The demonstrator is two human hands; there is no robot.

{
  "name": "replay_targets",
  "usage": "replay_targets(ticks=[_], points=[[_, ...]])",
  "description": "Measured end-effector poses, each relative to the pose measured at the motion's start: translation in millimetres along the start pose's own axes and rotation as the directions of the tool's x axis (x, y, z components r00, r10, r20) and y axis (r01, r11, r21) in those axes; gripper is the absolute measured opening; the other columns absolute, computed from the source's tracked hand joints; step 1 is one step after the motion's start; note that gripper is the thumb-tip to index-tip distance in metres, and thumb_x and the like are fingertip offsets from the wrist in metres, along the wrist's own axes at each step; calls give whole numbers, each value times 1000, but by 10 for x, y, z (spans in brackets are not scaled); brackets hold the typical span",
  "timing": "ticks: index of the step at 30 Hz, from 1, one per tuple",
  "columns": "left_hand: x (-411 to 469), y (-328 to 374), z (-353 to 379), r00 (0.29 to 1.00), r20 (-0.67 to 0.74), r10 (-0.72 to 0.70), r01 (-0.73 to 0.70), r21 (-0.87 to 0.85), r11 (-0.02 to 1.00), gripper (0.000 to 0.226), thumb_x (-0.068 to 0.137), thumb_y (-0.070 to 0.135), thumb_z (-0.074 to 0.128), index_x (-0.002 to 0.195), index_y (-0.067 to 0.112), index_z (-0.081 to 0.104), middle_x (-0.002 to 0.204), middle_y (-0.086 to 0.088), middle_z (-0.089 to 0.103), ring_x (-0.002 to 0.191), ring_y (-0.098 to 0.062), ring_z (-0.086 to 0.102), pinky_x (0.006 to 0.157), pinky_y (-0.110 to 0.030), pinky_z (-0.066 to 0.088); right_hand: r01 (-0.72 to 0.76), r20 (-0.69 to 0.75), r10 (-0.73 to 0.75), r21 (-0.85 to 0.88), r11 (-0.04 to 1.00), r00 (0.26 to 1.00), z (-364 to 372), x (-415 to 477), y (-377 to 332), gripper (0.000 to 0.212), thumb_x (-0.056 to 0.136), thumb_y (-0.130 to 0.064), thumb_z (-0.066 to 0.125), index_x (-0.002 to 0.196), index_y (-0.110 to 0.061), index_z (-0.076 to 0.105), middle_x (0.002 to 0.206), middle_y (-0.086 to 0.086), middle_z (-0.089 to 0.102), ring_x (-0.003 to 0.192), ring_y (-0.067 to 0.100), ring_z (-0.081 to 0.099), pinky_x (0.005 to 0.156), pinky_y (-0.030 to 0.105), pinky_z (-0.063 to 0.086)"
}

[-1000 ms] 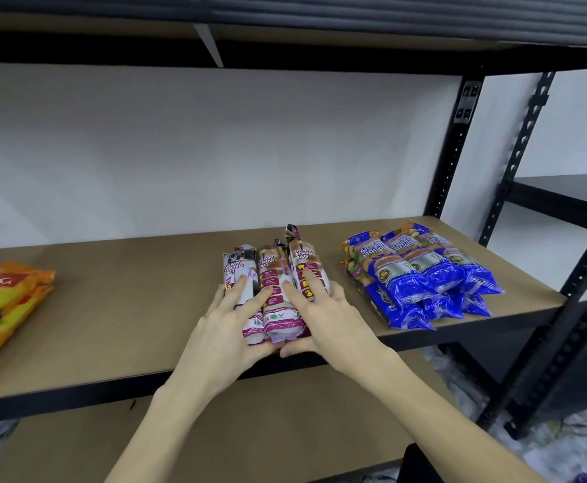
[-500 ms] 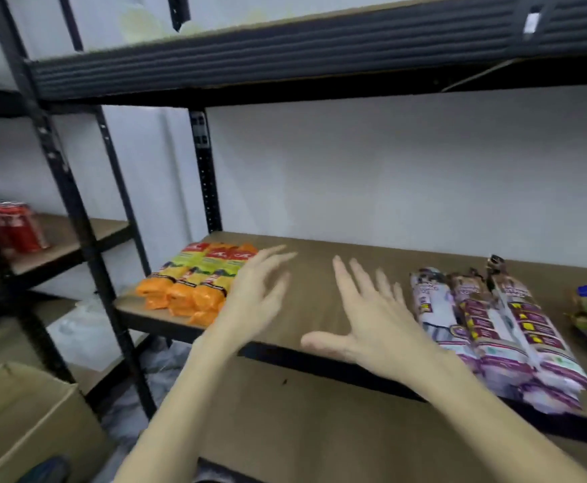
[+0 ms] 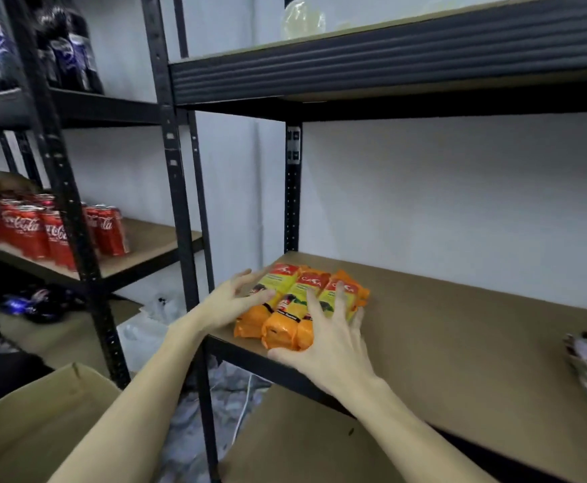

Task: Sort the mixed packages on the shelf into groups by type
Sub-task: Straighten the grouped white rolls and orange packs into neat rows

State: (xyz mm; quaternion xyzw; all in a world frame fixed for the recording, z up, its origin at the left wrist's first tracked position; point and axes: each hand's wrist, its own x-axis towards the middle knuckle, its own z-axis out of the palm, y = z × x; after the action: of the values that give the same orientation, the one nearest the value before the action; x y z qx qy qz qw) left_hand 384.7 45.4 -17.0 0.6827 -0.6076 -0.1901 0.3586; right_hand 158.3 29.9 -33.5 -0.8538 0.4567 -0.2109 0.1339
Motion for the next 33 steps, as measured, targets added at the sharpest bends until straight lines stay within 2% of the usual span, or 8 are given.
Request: replay_targets(ticks=[3, 8, 13, 17, 21, 24, 29, 33], points=[[132, -33, 45, 995, 99, 19, -9, -93, 996, 66, 82, 59, 68, 142, 41, 48, 143, 21, 40, 124, -3, 50, 99, -20, 43, -13, -33, 13, -14, 1000, 999, 167, 92, -32, 109, 66, -84, 56, 154, -39, 9, 163, 2, -10, 144, 55, -2, 105, 63, 37], [192, -210, 178, 993, 100, 66, -52, -141, 989, 75, 64, 76, 71, 130, 43, 61, 151, 7, 41, 130, -15, 49, 105, -42, 48, -5, -77, -5, -126, 992, 997, 270, 188, -23, 88, 78, -74, 55, 152, -35, 26, 163, 8, 8, 143, 51, 13, 110, 56, 32], [162, -143, 281, 991, 75, 108, -92, -190, 977, 79, 60, 78, 70, 130, 42, 62, 150, 11, 40, 126, -11, 51, 98, -30, 51, 2, -71, -11, -122, 993, 997, 233, 157, 34, 86, 79, -72, 56, 150, -35, 29, 162, 9, 13, 143, 47, 17, 109, 54, 33], [105, 20, 485, 988, 101, 118, -96, -203, 975, 81, 61, 78, 72, 132, 39, 61, 152, 13, 39, 131, -14, 49, 103, -39, 49, -14, -53, 8, -102, 995, 999, 48, -41, 222, 85, 78, -72, 58, 150, -35, 30, 162, 8, 13, 144, 47, 17, 112, 54, 28], [-24, 376, 808, 986, 73, 147, -130, -195, 972, 72, 70, 66, 72, 134, 34, 61, 140, 24, 35, 126, -5, 43, 99, -26, 41, -31, -36, 28, -97, 995, 999, -213, -326, 515, 88, 78, -73, 58, 152, -36, 28, 164, 6, 10, 146, 43, 15, 116, 53, 22], [-106, 607, 1081, 985, 61, 161, -146, -197, 969, 76, 67, 71, 71, 133, 35, 62, 139, 25, 37, 126, -5, 43, 101, -28, 41, -56, -38, 53, -101, 993, 998, -406, -551, 755, 89, 76, -74, 58, 151, -36, 29, 163, 6, 13, 146, 41, 17, 115, 54, 23], [-219, 965, 1457, 989, 48, 140, -130, -162, 978, 90, 56, 84, 65, 133, 37, 61, 157, 9, 34, 139, -19, 40, 110, -40, 38, -97, -19, 96, -92, 991, 995, -717, -865, 1068, 92, 75, -73, 62, 152, -36, 29, 164, 7, 12, 146, 41, 17, 114, 56, 23], [-369, 1269, 1635, 990, 50, 134, -124, -170, 978, 102, 47, 86, 61, 134, 32, 61, 153, 13, 37, 139, -19, 40, 107, -37, 36, -109, -24, 107, -84, 991, 994, -854, -1038, 1288, 91, 74, -71, 65, 151, -37, 31, 164, 6, 12, 146, 40, 17, 115, 56, 23]])
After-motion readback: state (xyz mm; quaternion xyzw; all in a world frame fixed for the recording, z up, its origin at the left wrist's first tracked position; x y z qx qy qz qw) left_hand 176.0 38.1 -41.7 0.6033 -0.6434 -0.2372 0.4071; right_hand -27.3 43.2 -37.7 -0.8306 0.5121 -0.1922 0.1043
